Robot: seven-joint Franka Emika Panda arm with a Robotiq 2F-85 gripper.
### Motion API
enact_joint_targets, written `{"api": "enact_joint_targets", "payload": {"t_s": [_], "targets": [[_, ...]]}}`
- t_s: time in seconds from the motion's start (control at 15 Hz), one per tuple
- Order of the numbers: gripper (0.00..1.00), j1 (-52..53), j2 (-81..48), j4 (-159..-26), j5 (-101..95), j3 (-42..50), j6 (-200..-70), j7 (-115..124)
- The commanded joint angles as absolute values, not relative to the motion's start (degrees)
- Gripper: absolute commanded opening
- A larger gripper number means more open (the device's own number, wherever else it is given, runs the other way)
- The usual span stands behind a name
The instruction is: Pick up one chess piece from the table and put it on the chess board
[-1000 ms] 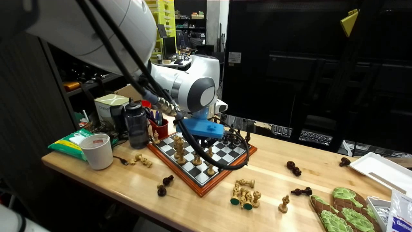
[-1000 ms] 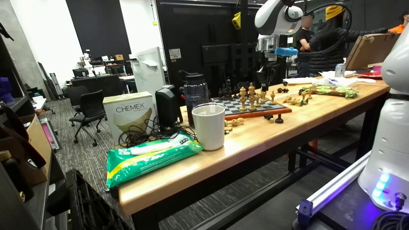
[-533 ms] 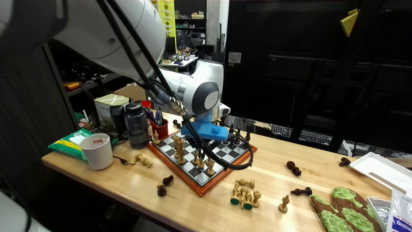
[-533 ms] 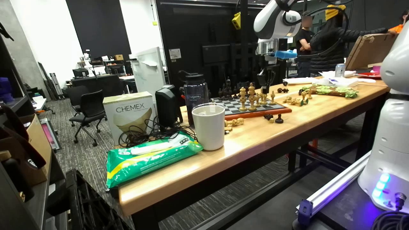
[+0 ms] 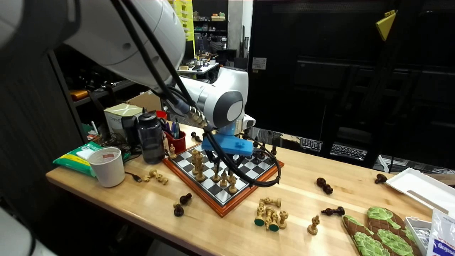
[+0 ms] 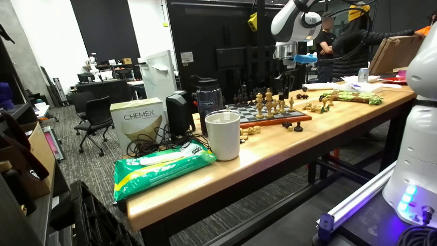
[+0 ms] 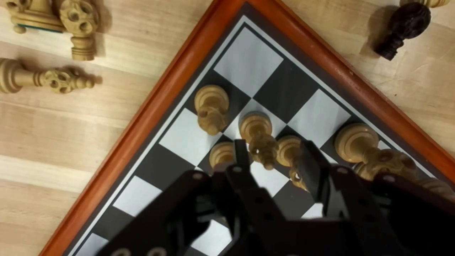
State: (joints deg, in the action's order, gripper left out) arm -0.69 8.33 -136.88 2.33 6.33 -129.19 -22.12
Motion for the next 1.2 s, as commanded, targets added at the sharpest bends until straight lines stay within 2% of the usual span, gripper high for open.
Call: {"api": "enact_joint_targets", "payload": {"t_s": [0.0, 0.27, 0.33, 0.8, 1.07, 1.13], "targets": [[0.72, -1.5, 10.2, -136.5, 2.2, 6.1, -128.2, -22.2], [0.98, -2.7, 14.2, -136.0, 1.6, 6.5, -124.3, -19.6], [1.00, -3.1, 15.4, -136.0, 1.3, 6.5, -123.0, -18.4], [1.00, -5.4, 27.7, -137.7, -0.5, 7.4, -112.3, -15.6], [1.00, -3.6, 35.4, -138.1, 3.1, 9.4, -100.2, -20.8], [1.00, -4.2, 30.0, -135.9, 1.7, 8.7, -103.8, -18.3]]}}
